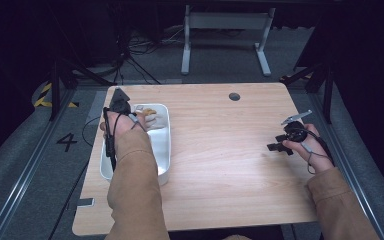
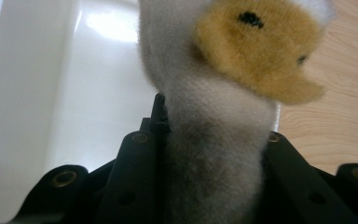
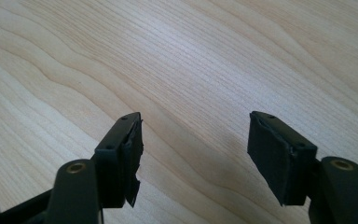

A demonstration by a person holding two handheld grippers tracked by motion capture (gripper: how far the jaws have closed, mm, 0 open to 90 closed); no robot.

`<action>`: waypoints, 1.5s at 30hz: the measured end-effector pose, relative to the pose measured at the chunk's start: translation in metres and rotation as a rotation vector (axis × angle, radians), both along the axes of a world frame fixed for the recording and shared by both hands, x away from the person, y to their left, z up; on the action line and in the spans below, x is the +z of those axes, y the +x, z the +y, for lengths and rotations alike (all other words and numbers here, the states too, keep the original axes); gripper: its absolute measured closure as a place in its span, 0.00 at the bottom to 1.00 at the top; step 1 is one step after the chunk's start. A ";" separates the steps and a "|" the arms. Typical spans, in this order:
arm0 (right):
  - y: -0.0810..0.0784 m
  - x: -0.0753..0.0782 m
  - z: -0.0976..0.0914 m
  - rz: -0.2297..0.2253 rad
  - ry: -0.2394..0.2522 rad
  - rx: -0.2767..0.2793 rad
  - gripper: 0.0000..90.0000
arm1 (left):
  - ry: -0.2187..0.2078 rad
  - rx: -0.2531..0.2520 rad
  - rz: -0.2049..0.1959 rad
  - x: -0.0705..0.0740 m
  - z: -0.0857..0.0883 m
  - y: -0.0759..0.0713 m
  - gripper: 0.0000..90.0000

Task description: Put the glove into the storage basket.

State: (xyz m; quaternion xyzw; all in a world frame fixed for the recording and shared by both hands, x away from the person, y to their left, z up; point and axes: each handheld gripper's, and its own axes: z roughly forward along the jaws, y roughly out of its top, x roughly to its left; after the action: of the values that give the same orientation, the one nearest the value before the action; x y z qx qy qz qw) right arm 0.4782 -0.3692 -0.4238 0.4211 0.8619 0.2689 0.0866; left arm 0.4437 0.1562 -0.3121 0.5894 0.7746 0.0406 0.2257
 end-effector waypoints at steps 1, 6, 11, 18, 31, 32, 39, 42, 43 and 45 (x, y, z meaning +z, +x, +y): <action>0.000 0.000 0.000 -0.001 0.000 0.000 0.40 | -0.003 0.012 -0.004 -0.003 0.000 0.000 0.80; -0.001 0.000 -0.001 0.001 0.000 0.002 0.40 | -0.014 0.024 0.003 -0.023 0.002 0.000 0.80; -0.001 -0.001 -0.002 0.003 0.000 -0.003 0.40 | -0.017 0.033 0.017 -0.035 0.004 0.000 0.80; -0.001 -0.003 -0.002 0.007 -0.005 -0.002 0.39 | -0.030 0.028 0.020 -0.051 0.004 0.002 0.79; -0.002 -0.006 -0.002 0.015 -0.017 0.001 0.38 | -0.037 0.030 0.029 -0.077 0.004 0.005 0.79; -0.002 -0.006 -0.002 0.016 -0.017 0.003 0.38 | -0.042 0.039 0.029 -0.078 0.004 0.005 0.79; -0.003 -0.007 -0.003 0.021 -0.014 -0.003 0.38 | -0.010 0.035 0.038 -0.086 0.003 0.006 0.78; -0.003 -0.007 -0.002 0.021 -0.012 -0.005 0.38 | 0.002 0.036 0.041 -0.087 0.004 0.005 0.78; -0.003 -0.007 -0.003 0.021 -0.012 -0.005 0.38 | 0.001 0.035 0.044 -0.087 0.005 0.005 0.78; -0.003 -0.007 -0.003 0.021 -0.012 -0.006 0.38 | 0.002 0.038 0.044 -0.087 0.004 0.005 0.78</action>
State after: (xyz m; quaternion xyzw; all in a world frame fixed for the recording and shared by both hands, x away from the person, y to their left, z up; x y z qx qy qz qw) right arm 0.4751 -0.3718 -0.4311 0.4258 0.8632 0.2589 0.0807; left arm 0.4491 0.1606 -0.3991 0.5755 0.7904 0.0329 0.2073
